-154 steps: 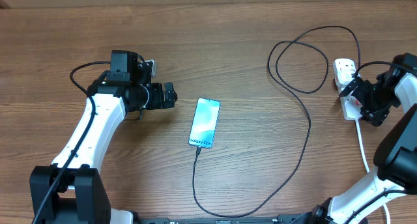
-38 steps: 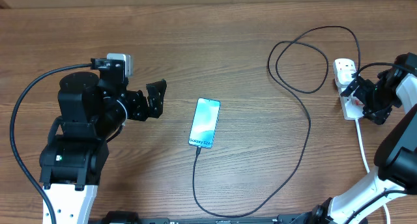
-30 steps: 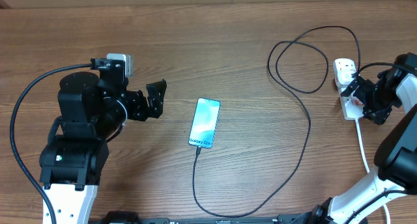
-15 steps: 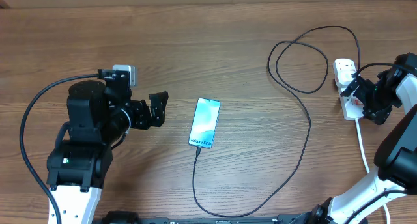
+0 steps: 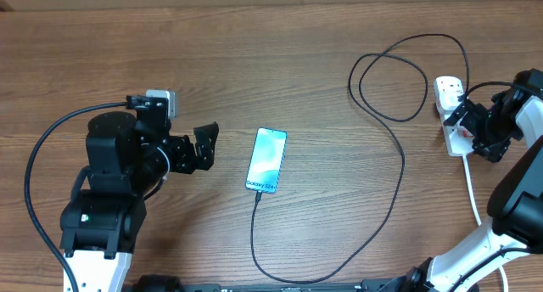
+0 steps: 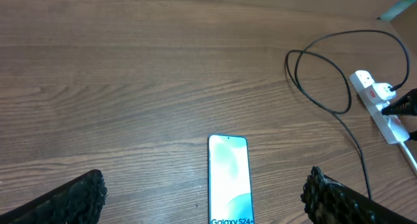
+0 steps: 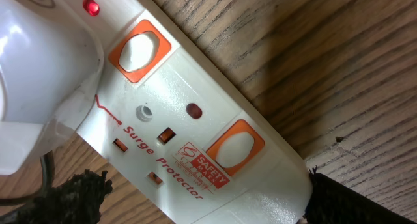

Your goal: Plug charger to phone and switch on socket

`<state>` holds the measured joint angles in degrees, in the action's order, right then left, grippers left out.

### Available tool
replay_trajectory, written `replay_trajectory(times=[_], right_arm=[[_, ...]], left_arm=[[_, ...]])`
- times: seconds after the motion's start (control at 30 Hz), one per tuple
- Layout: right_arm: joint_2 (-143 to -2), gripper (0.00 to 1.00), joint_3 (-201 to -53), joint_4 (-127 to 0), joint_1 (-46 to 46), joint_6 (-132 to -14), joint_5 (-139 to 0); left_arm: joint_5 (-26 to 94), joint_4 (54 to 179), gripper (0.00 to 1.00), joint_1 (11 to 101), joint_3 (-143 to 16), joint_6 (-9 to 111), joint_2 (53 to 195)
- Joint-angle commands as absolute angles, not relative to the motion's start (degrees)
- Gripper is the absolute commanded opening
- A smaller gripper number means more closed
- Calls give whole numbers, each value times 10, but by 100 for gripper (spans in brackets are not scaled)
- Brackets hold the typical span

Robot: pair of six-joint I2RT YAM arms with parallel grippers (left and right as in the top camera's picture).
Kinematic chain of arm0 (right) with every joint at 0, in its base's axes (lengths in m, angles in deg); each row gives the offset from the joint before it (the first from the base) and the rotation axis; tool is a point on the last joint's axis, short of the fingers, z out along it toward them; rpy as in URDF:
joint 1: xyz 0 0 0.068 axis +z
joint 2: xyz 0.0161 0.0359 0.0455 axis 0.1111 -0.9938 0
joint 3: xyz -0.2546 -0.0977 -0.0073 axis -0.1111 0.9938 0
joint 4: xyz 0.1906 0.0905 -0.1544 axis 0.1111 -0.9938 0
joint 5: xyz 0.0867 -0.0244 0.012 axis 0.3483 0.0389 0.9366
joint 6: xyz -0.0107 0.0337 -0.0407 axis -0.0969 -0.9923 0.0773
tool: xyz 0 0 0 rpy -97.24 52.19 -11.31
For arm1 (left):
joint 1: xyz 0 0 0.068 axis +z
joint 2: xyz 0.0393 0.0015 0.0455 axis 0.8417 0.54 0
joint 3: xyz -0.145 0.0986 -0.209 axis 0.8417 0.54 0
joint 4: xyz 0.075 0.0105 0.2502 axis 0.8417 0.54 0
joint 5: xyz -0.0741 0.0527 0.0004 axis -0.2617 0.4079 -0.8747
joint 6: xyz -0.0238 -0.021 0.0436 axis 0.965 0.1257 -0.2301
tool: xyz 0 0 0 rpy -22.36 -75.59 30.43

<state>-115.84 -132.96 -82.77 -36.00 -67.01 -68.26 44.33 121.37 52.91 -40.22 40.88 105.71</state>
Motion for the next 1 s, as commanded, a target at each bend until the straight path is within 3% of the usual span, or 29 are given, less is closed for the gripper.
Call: replay_trajectory(times=[0.0, 0.97], right_arm=[[-1132, 100, -1338, -817, -353, -665, -643], [-1132, 100, -1338, -817, -353, -665, -643]], left_arm=[[445, 1212, 100, 527, -396, 410, 1042], [445, 1201, 100, 527, -396, 410, 1024]])
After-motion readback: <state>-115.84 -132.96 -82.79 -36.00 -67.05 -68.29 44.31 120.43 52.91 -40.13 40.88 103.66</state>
